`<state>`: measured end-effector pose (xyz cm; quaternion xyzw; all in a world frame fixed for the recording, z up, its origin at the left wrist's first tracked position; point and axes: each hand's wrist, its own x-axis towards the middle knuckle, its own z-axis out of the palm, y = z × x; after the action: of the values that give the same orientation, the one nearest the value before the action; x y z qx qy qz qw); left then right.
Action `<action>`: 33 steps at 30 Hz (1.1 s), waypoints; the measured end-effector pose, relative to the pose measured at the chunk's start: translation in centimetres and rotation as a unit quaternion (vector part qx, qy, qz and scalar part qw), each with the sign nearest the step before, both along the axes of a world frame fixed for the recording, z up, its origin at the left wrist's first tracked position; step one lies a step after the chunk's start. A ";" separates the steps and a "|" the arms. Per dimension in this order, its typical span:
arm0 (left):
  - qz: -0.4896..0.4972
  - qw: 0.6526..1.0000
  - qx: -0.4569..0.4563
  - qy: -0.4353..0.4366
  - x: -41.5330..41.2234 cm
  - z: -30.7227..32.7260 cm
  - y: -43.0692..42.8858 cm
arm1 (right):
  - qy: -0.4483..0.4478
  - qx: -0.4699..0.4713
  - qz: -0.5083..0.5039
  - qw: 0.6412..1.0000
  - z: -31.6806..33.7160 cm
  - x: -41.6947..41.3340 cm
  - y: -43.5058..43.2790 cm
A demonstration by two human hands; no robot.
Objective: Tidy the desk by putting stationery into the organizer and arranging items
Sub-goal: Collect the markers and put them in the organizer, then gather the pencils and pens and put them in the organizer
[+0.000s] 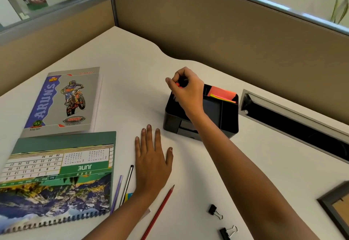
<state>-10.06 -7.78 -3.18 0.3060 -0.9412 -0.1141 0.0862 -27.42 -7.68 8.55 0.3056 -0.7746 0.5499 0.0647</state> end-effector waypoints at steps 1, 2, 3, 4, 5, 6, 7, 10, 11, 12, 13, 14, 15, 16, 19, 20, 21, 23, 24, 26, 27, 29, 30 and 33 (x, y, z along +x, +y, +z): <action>0.001 1.000 -0.002 0.000 0.1 -0.1 0.0 | 0.013 -0.008 -0.011 1.000 0.2 0.2 0.3; 0.001 1.000 -0.003 0.000 0.0 -0.2 -0.1 | 0.033 -0.016 -0.024 0.999 0.4 0.4 0.6; 0.001 1.000 -0.004 0.000 0.0 -0.2 -0.1 | 0.053 -0.025 -0.038 0.998 0.8 0.7 1.1; 0.000 1.000 -0.003 -0.001 0.0 -0.2 -0.2 | 0.069 -0.033 -0.049 0.996 1.2 1.0 1.7; -0.002 1.000 -0.001 -0.001 0.0 -0.1 -0.2 | 0.078 -0.040 -0.056 0.995 1.7 1.3 2.4; -0.003 1.000 0.000 -0.001 0.0 -0.1 -0.2 | 0.081 -0.046 -0.061 0.994 2.1 1.8 3.2; -0.005 1.000 0.002 0.000 0.1 0.0 -0.2 | 0.080 -0.051 -0.064 0.993 2.4 2.4 4.2; -0.011 1.000 0.013 0.001 0.0 0.3 -0.3 | 0.067 -0.068 -0.080 0.992 2.7 4.7 7.2; -0.012 1.000 0.021 -0.001 -0.1 0.4 -0.4 | 0.059 -0.072 -0.087 0.992 2.6 5.6 8.2; -0.011 0.999 0.031 -0.004 -0.1 0.5 -0.4 | 0.049 -0.072 -0.095 0.992 2.4 6.7 9.3; -0.011 0.999 0.038 -0.005 -0.2 0.7 -0.4 | 0.039 -0.070 -0.100 0.992 2.1 7.9 10.3; -0.013 0.999 0.045 -0.009 -0.2 0.7 -0.5 | 0.030 -0.065 -0.103 0.992 1.7 9.1 11.3; -0.019 0.998 0.055 -0.012 -0.1 0.8 -0.7 | 0.022 -0.059 -0.106 0.992 1.2 10.5 12.2; -0.026 0.997 0.074 -0.009 0.0 1.0 -0.8 | 0.013 -0.055 -0.110 0.992 0.7 12.0 13.2; -0.032 0.972 0.228 0.045 0.8 3.0 -1.3 | -0.022 -0.042 -0.123 0.991 -0.9 16.7 15.6; -0.028 0.954 0.287 0.079 1.6 3.9 -1.3 | -0.039 -0.039 -0.126 0.991 -1.5 18.1 16.3; -0.021 0.941 0.317 0.120 2.7 4.8 -1.1 | -0.055 -0.036 -0.126 0.990 -2.0 19.4 16.9; -0.013 0.932 0.307 0.191 5.6 6.4 -0.5 | -0.077 -0.027 -0.120 0.989 -2.9 21.8 17.8; -0.017 0.933 0.290 0.214 7.3 6.8 -0.1 | -0.086 -0.018 -0.115 0.989 -3.3 22.8 18.1; -0.032 0.934 0.266 0.236 10.9 6.8 0.8 | -0.097 0.010 -0.098 0.990 -4.1 24.6 18.4; -0.035 0.936 0.260 0.237 12.7 6.3 1.2 | -0.092 0.030 -0.083 0.992 -4.5 25.3 18.4; -0.027 0.941 0.245 0.230 15.9 5.1 1.8 | -0.063 0.083 -0.044 0.994 -5.2 26.5 18.2; -0.018 0.947 0.230 0.226 17.3 4.3 2.0 | -0.042 0.110 -0.023 0.993 -5.6 26.9 18.0; -0.001 0.965 0.172 0.200 20.4 2.3 2.2 | 0.020 0.174 0.030 0.984 -6.5 27.8 16.9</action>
<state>10.37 -5.53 -0.85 0.2864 -0.8714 -0.3329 0.2187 0.33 9.19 2.04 0.3458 -0.8478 0.4021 0.0095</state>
